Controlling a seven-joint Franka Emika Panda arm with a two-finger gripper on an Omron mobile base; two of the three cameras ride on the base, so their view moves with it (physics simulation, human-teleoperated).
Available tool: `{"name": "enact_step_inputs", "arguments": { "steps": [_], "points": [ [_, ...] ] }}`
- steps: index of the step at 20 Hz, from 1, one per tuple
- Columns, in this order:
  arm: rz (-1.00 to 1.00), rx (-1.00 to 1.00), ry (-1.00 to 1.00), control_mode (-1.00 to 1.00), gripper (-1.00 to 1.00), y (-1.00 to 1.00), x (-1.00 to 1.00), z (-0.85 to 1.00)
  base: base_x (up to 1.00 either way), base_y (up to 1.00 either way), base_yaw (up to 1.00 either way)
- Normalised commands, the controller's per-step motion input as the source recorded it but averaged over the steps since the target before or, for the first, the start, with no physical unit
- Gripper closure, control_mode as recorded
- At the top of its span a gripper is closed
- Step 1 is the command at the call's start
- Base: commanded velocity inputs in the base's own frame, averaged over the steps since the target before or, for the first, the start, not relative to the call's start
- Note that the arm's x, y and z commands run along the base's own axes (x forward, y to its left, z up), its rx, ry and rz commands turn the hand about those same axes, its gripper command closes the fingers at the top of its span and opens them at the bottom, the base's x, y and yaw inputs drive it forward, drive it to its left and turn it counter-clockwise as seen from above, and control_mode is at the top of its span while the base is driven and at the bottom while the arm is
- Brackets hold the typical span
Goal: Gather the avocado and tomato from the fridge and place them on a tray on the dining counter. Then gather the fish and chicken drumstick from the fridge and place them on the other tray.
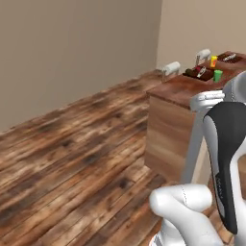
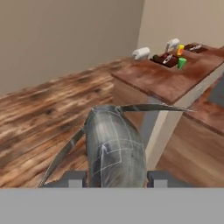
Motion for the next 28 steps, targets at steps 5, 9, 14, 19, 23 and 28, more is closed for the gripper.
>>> {"name": "enact_step_inputs", "arguments": {
  "steps": [5,9,14,19,23,28],
  "points": [
    [0.00,0.00,0.00,1.00,1.00,0.00,0.00,0.00,1.00,0.98,-0.56],
    [0.00,0.00,0.00,1.00,1.00,0.00,0.00,0.00,1.00,1.00,-0.39],
    [0.00,0.00,0.00,1.00,1.00,0.00,0.00,0.00,1.00,1.00,-0.39],
    [0.00,0.00,0.00,1.00,1.00,0.00,0.00,0.00,1.00,1.00,-0.40],
    [0.00,0.00,0.00,1.00,1.00,0.00,0.00,0.00,1.00,1.00,-0.39],
    [0.00,0.00,0.00,1.00,1.00,0.00,0.00,0.00,1.00,1.00,-0.43]
  ]
}}
